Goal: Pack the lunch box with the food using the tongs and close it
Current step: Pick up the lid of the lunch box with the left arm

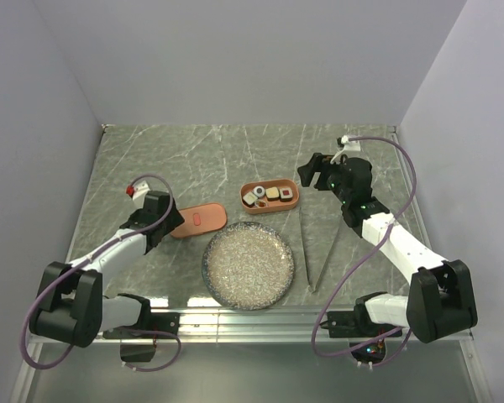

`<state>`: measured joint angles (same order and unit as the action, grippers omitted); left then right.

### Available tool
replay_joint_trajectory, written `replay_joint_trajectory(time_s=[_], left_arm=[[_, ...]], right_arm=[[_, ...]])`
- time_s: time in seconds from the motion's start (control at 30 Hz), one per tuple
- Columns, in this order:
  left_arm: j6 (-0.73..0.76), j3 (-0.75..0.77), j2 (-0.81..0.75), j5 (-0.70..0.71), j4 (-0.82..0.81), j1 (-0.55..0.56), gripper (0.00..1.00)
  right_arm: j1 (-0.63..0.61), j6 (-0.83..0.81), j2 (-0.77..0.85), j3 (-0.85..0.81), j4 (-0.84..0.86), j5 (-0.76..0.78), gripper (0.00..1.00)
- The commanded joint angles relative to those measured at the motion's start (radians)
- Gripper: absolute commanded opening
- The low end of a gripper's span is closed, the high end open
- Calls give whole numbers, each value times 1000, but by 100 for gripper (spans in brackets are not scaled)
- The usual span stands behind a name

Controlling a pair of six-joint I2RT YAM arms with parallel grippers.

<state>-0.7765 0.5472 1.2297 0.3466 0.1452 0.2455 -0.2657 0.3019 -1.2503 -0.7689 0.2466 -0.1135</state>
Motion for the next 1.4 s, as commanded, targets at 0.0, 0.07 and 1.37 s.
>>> replay_joint_trajectory(time_s=[0.0, 0.07, 1.37], left_arm=[[-3, 29, 23, -12, 34, 1, 73], [3, 45, 57, -24, 53, -3, 66], [0, -38, -154, -3, 5, -18, 0]], right_arm=[[6, 5, -6, -20, 37, -11, 84], [6, 5, 5, -10, 42, -6, 84], [-308, -191, -362, -415, -179, -199, 80]])
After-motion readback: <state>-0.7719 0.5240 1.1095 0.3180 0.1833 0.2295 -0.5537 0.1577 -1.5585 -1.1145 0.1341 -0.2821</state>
